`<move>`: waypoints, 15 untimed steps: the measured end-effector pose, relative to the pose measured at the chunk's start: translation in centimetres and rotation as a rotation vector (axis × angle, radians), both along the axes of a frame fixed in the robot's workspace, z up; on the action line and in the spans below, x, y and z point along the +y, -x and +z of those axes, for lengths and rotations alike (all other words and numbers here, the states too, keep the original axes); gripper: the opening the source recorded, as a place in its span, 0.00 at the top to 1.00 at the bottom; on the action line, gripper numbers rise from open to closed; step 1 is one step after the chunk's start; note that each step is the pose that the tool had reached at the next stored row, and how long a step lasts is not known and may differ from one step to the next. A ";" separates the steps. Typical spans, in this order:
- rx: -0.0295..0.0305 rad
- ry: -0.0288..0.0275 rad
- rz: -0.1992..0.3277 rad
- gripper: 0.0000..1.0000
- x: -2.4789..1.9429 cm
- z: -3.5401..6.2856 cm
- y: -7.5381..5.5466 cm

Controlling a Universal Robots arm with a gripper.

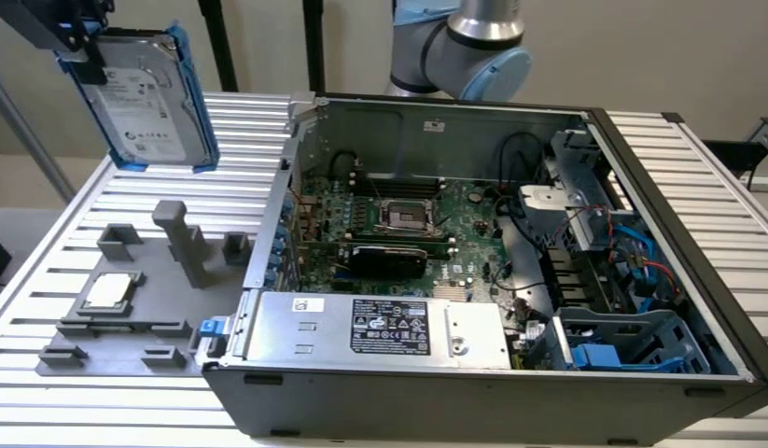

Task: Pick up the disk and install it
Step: 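Pick up the disk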

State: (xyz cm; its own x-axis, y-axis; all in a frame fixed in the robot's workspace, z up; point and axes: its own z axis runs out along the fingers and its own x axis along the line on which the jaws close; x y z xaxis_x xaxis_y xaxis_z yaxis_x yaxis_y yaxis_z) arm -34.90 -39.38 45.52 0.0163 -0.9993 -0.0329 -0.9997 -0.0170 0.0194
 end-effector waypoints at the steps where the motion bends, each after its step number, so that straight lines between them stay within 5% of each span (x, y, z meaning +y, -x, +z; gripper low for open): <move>1: 0.0001 -0.0012 0.000 0.67 -0.08 0.38 -0.5; 15: 0.0001 -0.0170 0.000 0.67 -1.66 3.95 -6.8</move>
State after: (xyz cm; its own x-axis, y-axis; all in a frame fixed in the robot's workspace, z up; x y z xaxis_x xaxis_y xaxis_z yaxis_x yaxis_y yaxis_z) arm -28.09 -41.04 49.47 0.0165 -0.9986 -0.0499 -0.9997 -0.0174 0.0192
